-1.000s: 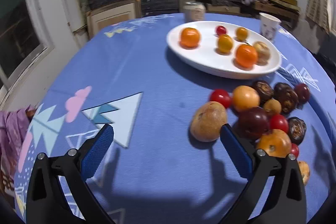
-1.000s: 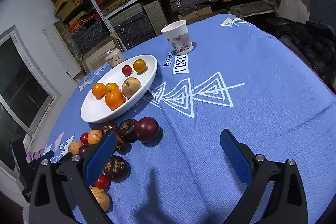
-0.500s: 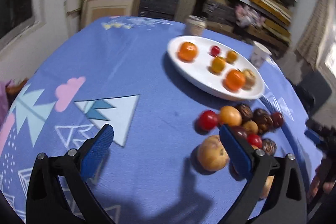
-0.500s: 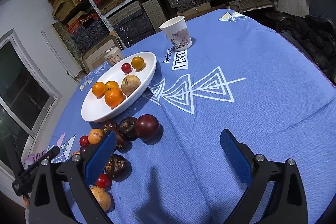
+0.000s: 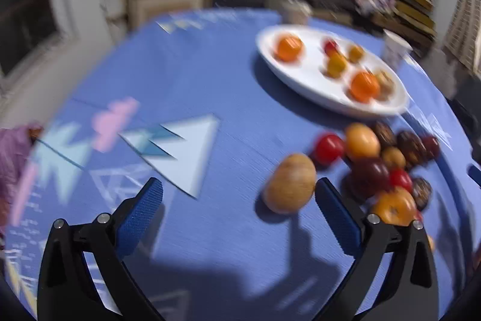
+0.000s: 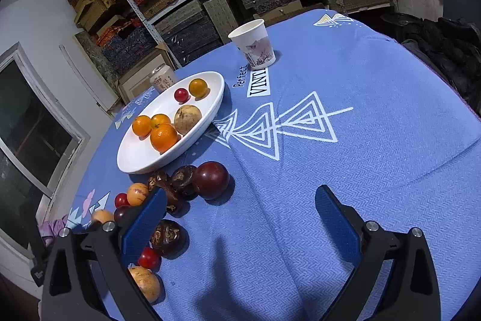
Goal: Organize fruits
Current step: 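Withdraw both tools from the plate back toward the fruit pile, then move the left tool to a beige pomegranate while the right tool approaches a dark red plum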
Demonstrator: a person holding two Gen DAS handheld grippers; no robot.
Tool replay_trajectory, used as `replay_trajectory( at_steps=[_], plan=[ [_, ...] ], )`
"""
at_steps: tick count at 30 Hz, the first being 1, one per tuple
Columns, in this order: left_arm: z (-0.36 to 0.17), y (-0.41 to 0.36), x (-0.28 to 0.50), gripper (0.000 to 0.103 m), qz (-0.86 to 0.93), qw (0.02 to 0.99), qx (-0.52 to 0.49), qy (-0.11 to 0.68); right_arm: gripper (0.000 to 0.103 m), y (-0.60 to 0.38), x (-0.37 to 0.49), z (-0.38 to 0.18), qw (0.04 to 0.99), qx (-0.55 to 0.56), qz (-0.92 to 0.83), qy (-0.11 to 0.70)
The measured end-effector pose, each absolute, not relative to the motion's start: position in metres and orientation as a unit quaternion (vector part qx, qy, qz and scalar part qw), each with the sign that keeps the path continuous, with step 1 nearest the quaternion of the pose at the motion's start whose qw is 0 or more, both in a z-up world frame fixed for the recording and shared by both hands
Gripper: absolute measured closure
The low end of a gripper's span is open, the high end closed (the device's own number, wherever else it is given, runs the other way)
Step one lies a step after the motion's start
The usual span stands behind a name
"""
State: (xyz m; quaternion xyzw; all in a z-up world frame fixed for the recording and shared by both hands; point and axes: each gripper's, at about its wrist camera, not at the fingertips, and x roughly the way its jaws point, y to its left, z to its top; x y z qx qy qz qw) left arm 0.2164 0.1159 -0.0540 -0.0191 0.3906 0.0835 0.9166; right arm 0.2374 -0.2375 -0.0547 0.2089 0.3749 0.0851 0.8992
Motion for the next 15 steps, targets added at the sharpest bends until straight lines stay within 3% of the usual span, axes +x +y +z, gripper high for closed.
replay_trajectory(
  at_steps=[7, 15],
  plan=[
    [-0.06, 0.16, 0.221, 0.004, 0.084, 0.893, -0.139, 0.419, 0.003, -0.231, 0.236, -0.053, 0.902, 0.191, 0.1, 0.374],
    [-0.067, 0.146, 0.232, 0.004, 0.078, 0.9, -0.098, 0.418, 0.003, -0.212, 0.232, -0.047, 0.921, 0.117, 0.097, 0.359]
  ],
)
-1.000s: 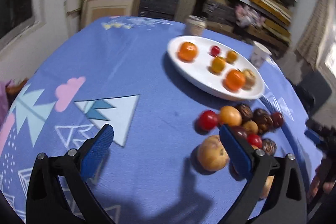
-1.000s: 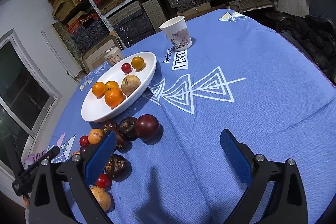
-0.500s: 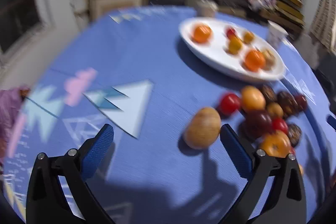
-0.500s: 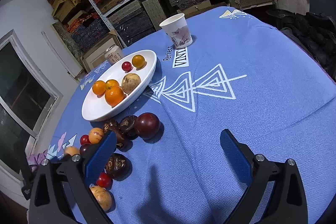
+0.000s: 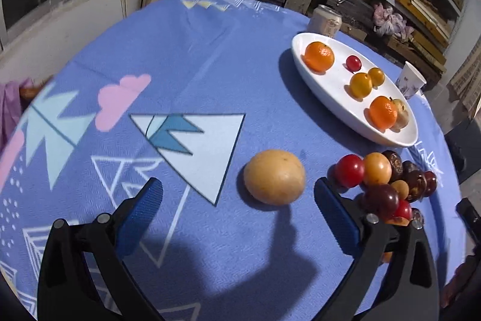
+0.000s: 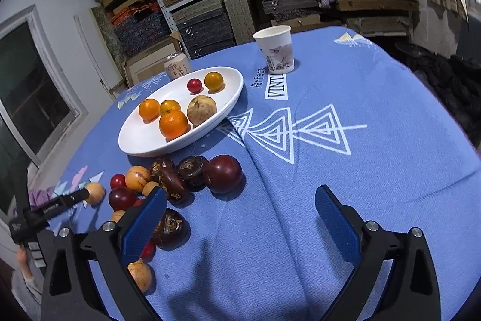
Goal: Organize fruits
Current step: 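Move the left tool to a beige pomegranate while the right tool approaches a dark red plum, then grasp the beige pomegranate with the left tool while the right tool grasps the dark red plum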
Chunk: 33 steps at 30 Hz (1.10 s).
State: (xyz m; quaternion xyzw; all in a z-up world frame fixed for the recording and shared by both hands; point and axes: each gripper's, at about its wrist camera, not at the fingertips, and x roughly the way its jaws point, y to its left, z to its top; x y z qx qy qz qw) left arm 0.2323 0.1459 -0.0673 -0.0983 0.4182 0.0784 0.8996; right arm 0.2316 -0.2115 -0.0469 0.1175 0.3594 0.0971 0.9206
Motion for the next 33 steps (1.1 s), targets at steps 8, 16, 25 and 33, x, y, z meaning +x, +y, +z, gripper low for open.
replay_trajectory(
  at_steps=[8, 16, 25, 33],
  plan=[
    [-0.062, 0.116, 0.231, 0.004, 0.099, 0.917, 0.002, 0.386, 0.003, -0.198, 0.235, -0.051, 0.925, 0.047, 0.092, 0.367],
    [-0.063, 0.115, 0.232, 0.004, 0.1, 0.916, 0.009, 0.389, 0.024, -0.168, 0.245, -0.054, 0.931, -0.084, 0.056, 0.351],
    [-0.068, 0.116, 0.235, 0.004, 0.101, 0.91, 0.009, 0.402, 0.062, -0.164, 0.266, -0.066, 0.908, -0.02, 0.136, 0.396],
    [-0.07, 0.114, 0.238, 0.004, 0.1, 0.907, 0.014, 0.409, 0.062, -0.165, 0.285, -0.069, 0.905, -0.002, 0.127, 0.406]
  ],
)
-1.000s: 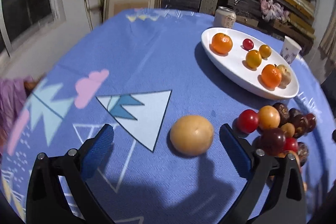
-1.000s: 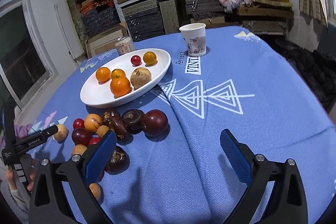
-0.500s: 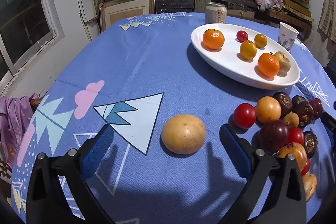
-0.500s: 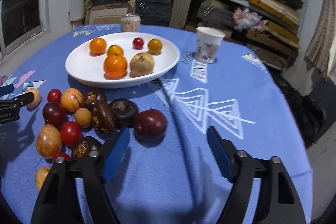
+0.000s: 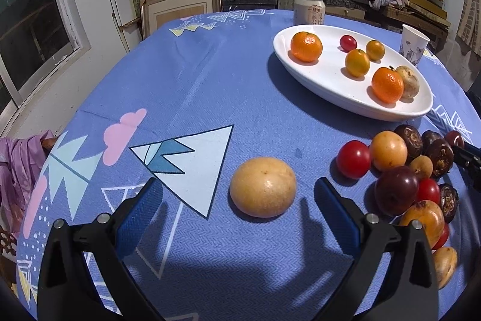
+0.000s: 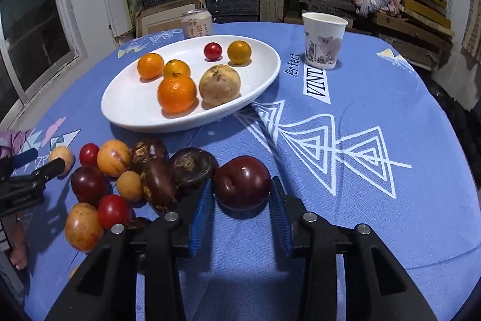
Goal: Organize fruits
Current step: 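Grasp the beige pomegranate with the left tool while the right tool grasps the dark red plum, then carry both fruits onto the white plate and open both tools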
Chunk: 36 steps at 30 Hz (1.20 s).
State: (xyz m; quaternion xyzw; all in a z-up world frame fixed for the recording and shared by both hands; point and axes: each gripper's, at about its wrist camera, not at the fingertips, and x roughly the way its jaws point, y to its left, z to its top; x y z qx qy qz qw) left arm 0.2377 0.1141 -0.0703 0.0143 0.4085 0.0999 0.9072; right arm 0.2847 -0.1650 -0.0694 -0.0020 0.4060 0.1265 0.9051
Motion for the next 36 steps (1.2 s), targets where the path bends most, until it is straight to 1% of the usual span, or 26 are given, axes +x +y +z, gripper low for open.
replay_trajectory(
  at_steps=[8, 10, 12, 13, 14, 15, 19, 20, 26, 32, 36],
  plan=[
    [-0.071, 0.115, 0.238, 0.004, 0.081, 0.91, 0.008, 0.406, 0.064, -0.166, 0.289, -0.071, 0.904, 0.006, 0.126, 0.409],
    [-0.069, 0.117, 0.237, 0.009, 0.072, 0.912, 0.002, 0.404, 0.064, -0.167, 0.289, -0.07, 0.905, 0.006, 0.124, 0.408],
    [-0.07, 0.117, 0.238, 0.027, 0.066, 0.911, -0.001, 0.407, 0.064, -0.167, 0.289, -0.07, 0.905, 0.007, 0.124, 0.408],
    [-0.073, 0.118, 0.239, 0.031, 0.059, 0.908, -0.006, 0.415, 0.064, -0.168, 0.289, -0.07, 0.904, 0.009, 0.124, 0.408],
    [-0.075, 0.118, 0.24, 0.04, 0.055, 0.905, -0.01, 0.422, 0.064, -0.169, 0.289, -0.07, 0.904, 0.012, 0.124, 0.409],
    [-0.077, 0.118, 0.24, 0.046, 0.051, 0.902, -0.012, 0.429, 0.064, -0.17, 0.29, -0.07, 0.904, 0.014, 0.125, 0.409],
    [-0.076, 0.114, 0.238, 0.052, 0.045, 0.904, -0.006, 0.425, 0.064, -0.17, 0.29, -0.071, 0.903, 0.015, 0.125, 0.41],
    [-0.076, 0.113, 0.237, 0.056, 0.041, 0.905, -0.006, 0.424, 0.064, -0.171, 0.29, -0.071, 0.904, 0.016, 0.125, 0.409],
    [-0.075, 0.116, 0.239, 0.057, 0.039, 0.905, -0.017, 0.424, 0.065, -0.174, 0.292, -0.071, 0.904, 0.025, 0.122, 0.409],
    [-0.074, 0.112, 0.237, 0.057, 0.042, 0.908, -0.002, 0.417, 0.065, -0.176, 0.291, -0.071, 0.904, 0.031, 0.121, 0.408],
    [-0.057, 0.115, 0.227, 0.057, 0.034, 0.924, -0.023, 0.381, 0.065, -0.185, 0.278, -0.061, 0.912, 0.047, 0.121, 0.389]
  ],
)
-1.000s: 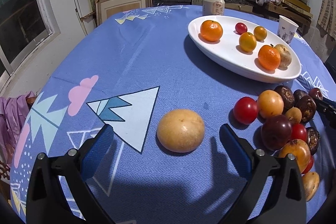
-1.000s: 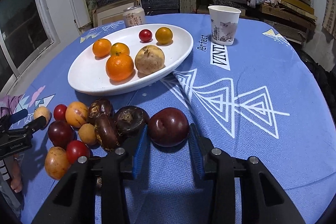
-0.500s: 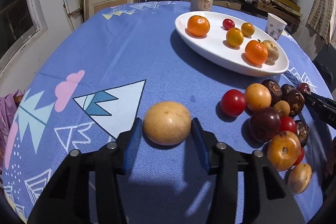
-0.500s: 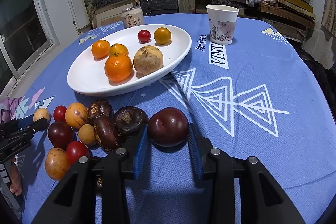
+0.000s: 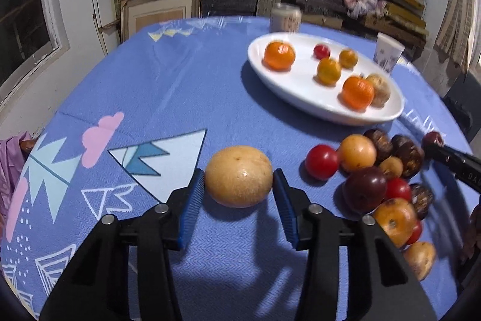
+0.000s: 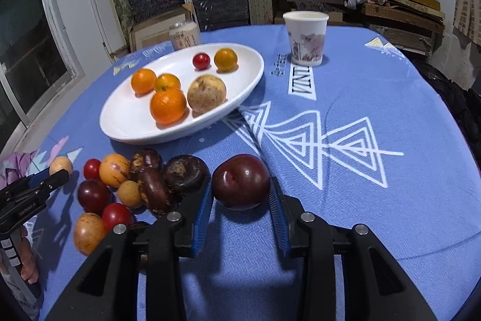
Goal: Organize fruits
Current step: 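Carry both fruits onto the white plate and open both tools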
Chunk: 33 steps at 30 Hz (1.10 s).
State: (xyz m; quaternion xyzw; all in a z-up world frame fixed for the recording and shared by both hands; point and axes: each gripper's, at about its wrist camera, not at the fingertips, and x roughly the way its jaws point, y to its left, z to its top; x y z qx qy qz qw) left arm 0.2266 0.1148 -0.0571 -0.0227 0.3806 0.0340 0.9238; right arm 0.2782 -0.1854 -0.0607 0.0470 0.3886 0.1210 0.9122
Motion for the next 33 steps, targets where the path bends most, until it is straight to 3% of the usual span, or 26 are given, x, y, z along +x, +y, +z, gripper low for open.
replay_trajectory(
  at_steps=[6, 13, 23, 33],
  plan=[
    [-0.004, 0.115, 0.241, 0.057, 0.018, 0.935, -0.053, 0.349, 0.065, -0.204, 0.258, 0.009, 0.938, 0.091, 0.144, 0.303],
    [0.063, 0.083, 0.293, 0.057, 0.017, 0.956, -0.034, 0.292, 0.065, -0.189, 0.293, 0.097, 0.956, 0.08, 0.16, 0.233],
    [-0.014, 0.063, 0.371, 0.057, 0.008, 0.927, -0.034, 0.374, 0.065, -0.139, 0.411, 0.005, 0.919, 0.057, 0.167, 0.351],
    [-0.054, 0.069, 0.39, 0.056, 0.021, 0.911, -0.019, 0.412, 0.064, -0.123, 0.431, -0.041, 0.903, 0.036, 0.155, 0.4]
  ],
)
